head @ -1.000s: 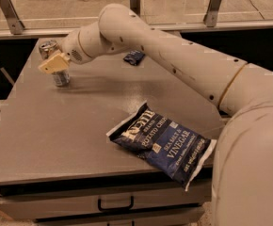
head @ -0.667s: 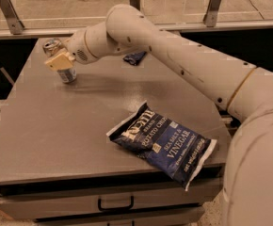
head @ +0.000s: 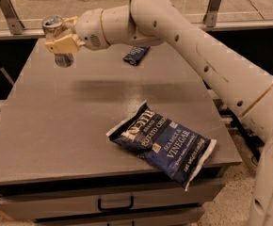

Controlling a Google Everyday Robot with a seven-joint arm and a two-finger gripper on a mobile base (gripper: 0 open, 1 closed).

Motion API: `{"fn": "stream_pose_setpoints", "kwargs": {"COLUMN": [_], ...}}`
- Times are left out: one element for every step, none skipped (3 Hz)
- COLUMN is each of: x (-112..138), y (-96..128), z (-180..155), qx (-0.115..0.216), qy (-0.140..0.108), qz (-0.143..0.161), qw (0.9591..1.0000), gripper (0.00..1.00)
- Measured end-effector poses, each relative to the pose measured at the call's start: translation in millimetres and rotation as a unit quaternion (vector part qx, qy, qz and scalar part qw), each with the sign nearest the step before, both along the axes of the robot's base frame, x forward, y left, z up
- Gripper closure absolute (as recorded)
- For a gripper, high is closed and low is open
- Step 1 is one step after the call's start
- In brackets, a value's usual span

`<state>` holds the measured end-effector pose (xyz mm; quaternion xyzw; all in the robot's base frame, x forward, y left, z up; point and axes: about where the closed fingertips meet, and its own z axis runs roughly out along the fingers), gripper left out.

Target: Pick redbull can

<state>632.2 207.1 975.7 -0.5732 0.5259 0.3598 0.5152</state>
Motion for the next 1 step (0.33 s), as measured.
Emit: {"fn": "stream_pose_setpoints", "kwargs": {"x": [-4.1], "y": [3.6], "z": [3.9], "qx": [0.003], "qy": [-0.008], "qz": [0.008], "qw": [0.9999], "gripper": [1.00]}}
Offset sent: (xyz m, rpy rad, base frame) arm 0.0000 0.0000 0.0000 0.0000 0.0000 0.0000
